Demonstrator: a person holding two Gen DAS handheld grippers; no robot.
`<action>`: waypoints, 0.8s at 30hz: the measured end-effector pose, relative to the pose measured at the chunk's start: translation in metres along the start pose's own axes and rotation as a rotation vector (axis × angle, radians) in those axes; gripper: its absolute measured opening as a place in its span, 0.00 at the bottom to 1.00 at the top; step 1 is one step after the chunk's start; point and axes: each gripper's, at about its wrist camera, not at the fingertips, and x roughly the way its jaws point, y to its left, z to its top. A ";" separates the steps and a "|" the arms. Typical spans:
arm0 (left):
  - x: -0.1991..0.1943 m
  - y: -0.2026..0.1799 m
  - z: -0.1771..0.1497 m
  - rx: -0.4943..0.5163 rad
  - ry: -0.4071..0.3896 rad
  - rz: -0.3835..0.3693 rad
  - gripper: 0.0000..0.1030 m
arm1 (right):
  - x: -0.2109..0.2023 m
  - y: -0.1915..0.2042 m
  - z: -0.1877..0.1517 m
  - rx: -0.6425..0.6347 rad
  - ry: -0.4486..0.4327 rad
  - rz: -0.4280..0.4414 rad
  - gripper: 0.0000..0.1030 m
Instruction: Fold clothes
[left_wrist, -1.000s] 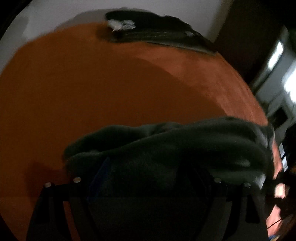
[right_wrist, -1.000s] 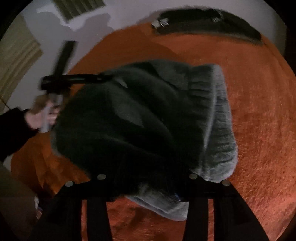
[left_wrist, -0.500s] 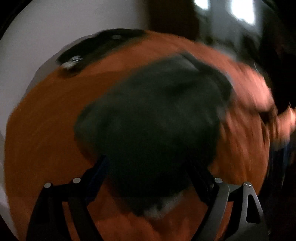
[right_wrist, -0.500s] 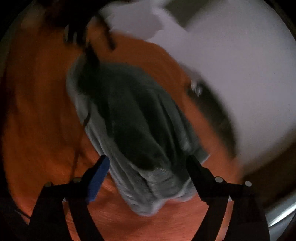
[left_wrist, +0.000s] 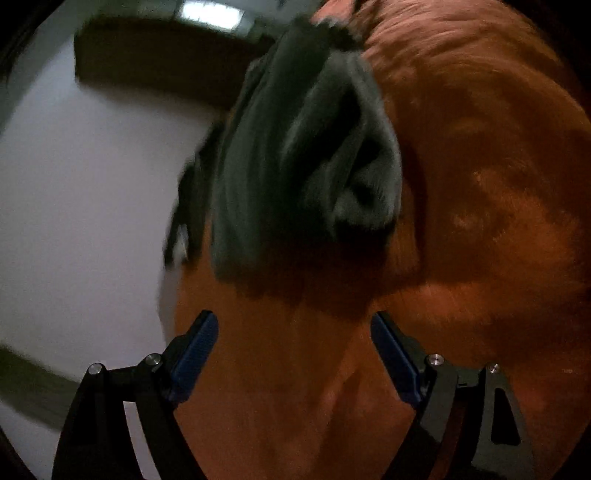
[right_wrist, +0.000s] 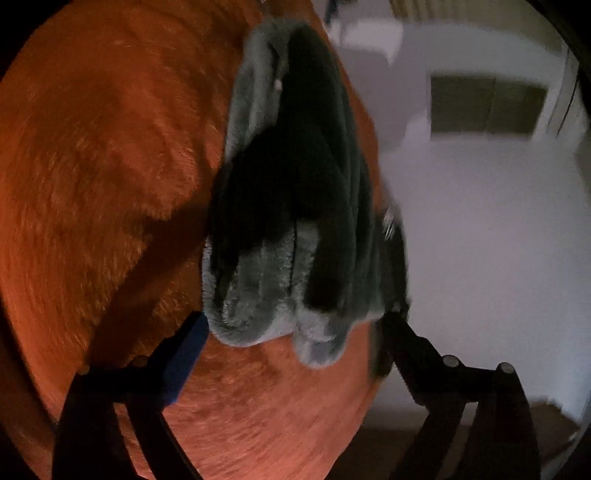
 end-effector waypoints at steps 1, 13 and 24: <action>0.000 -0.001 -0.001 0.026 -0.046 0.015 0.84 | -0.002 0.001 -0.010 -0.033 -0.038 -0.028 0.92; 0.020 0.004 -0.010 0.129 -0.271 0.005 0.83 | 0.007 -0.003 -0.061 -0.213 -0.371 -0.121 0.93; 0.016 0.009 -0.031 0.180 -0.376 -0.093 0.83 | -0.010 0.007 -0.079 -0.308 -0.456 0.045 0.93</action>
